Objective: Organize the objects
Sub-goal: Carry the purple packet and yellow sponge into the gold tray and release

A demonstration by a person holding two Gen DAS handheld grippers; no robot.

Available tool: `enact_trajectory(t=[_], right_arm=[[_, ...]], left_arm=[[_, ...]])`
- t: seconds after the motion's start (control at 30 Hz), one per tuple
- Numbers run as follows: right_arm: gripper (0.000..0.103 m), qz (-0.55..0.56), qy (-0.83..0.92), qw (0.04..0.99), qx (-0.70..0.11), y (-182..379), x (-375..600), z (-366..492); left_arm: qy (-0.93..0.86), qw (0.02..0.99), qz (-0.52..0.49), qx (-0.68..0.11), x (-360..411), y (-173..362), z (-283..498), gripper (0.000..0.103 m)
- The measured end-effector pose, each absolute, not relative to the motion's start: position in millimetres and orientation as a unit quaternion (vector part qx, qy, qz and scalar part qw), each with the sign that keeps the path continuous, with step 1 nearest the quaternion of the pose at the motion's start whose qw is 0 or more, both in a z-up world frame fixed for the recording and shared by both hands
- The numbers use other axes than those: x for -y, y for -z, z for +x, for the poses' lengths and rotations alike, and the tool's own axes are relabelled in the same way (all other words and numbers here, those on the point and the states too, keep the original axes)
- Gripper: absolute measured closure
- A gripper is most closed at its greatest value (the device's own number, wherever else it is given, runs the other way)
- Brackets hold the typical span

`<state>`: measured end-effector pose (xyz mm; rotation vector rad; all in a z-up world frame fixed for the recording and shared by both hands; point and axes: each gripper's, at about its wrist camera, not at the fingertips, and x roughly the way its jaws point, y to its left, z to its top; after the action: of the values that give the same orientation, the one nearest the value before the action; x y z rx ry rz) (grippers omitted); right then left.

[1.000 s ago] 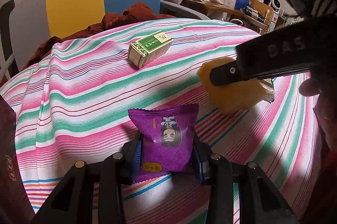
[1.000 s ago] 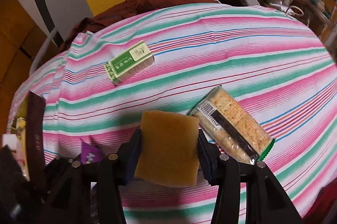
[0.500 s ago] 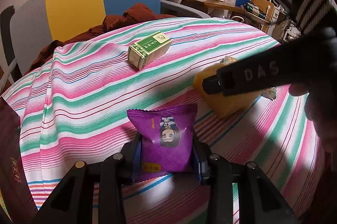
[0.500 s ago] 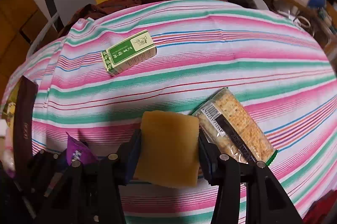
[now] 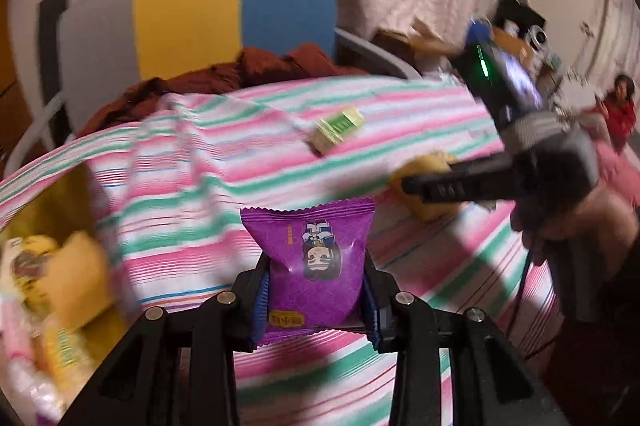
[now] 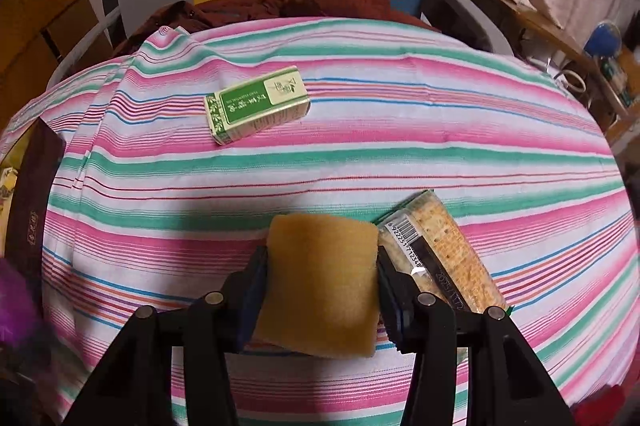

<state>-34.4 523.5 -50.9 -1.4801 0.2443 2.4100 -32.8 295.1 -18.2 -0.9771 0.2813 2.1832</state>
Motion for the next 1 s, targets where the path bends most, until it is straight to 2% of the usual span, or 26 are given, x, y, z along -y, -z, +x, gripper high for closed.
enact_trajectory(t=[0.27,0.53,1.0], right_arm=[[0.052,-0.487,-0.856,0.147,-0.088,37.7,-518.2,-31.2],[0.052,-0.463,-0.875,0.104,-0.099,9.1,-479.6,-34.0],[0.052,-0.446,-0.882,-0.099,-0.114,-39.8,-295.9,-121.2]], left_arm=[[-0.896,0.271,-0.346,-0.059,-191.1,-21.5,-49.6,0.066],[-0.911,0.163,-0.379,-0.013,-93.1,-6.0,-65.1,0.066],[-0.896,0.18,-0.406,0.006,-81.7,16.9,-57.8,0.066]])
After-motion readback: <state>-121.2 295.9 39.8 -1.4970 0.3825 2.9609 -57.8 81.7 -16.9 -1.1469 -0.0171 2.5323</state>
